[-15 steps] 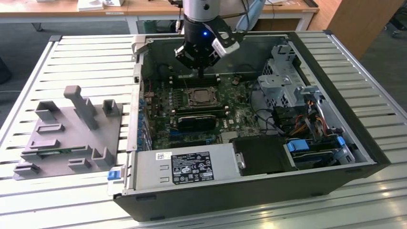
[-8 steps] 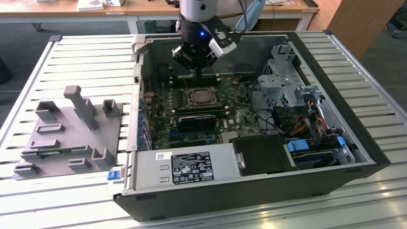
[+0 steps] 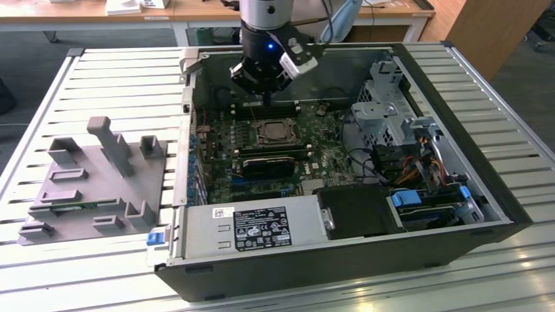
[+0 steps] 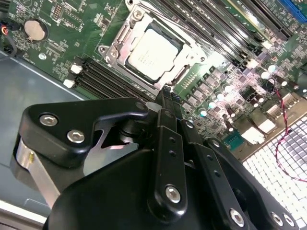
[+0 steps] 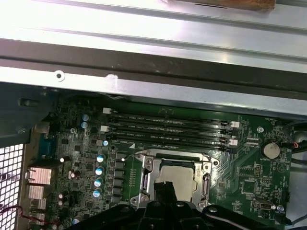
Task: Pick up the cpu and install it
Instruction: 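Install the first cpu locking lever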
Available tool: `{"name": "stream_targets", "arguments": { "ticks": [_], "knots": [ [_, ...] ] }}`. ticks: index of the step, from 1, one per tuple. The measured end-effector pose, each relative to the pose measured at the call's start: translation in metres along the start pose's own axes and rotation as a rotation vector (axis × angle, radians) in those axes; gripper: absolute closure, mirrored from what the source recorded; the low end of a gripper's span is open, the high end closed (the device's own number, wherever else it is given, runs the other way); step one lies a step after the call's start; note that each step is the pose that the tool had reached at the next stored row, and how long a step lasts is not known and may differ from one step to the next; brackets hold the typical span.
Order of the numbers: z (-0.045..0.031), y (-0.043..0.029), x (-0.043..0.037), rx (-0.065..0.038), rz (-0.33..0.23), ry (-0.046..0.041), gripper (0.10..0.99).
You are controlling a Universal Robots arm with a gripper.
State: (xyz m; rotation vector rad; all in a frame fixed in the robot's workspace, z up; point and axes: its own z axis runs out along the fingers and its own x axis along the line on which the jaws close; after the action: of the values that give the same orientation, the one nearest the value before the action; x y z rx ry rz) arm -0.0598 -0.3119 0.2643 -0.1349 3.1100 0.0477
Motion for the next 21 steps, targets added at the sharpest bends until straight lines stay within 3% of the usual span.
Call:
{"name": "stream_targets", "arguments": {
  "ticks": [15,21],
  "knots": [
    [-0.0004,0.0017,0.0197,0.000,0.001,-0.0001,0.980],
    [-0.0005,0.0028,0.0270,0.001,0.029,-0.0008,0.980]
  ]
}}
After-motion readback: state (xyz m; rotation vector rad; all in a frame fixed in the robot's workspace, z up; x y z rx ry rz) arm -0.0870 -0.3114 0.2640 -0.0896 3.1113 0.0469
